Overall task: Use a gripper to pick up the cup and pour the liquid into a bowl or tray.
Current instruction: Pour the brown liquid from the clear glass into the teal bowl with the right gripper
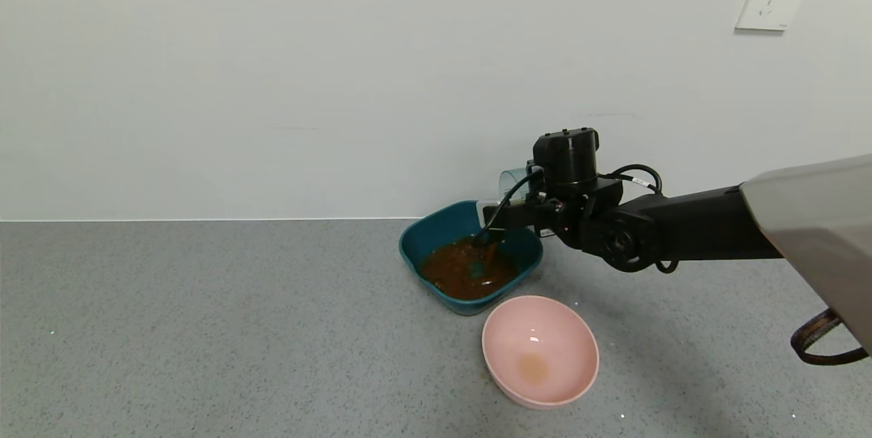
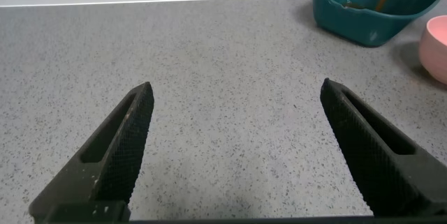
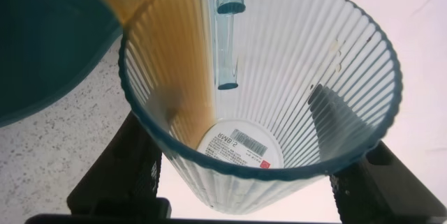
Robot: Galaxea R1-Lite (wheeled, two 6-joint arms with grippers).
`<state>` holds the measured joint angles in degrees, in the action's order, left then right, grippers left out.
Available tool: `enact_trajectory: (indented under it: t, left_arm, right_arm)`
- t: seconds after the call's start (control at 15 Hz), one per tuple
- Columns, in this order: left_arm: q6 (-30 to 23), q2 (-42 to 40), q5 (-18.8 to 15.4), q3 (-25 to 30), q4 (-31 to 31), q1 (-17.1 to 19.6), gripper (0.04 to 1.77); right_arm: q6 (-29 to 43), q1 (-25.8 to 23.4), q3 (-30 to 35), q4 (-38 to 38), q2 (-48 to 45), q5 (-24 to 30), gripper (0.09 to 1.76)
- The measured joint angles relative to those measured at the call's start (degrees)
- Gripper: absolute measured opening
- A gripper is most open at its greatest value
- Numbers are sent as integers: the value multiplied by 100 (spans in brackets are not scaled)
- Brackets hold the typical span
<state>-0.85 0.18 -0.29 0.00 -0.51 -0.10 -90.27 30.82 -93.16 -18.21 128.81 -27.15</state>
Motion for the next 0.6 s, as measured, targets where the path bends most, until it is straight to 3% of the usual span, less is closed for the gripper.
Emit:
enact_trajectory:
  t: [0.6]
  left_arm:
    - [0,0,2,0,0,0,172]
  right_arm:
    - [-964,179,-9,-57,-2,-503,135]
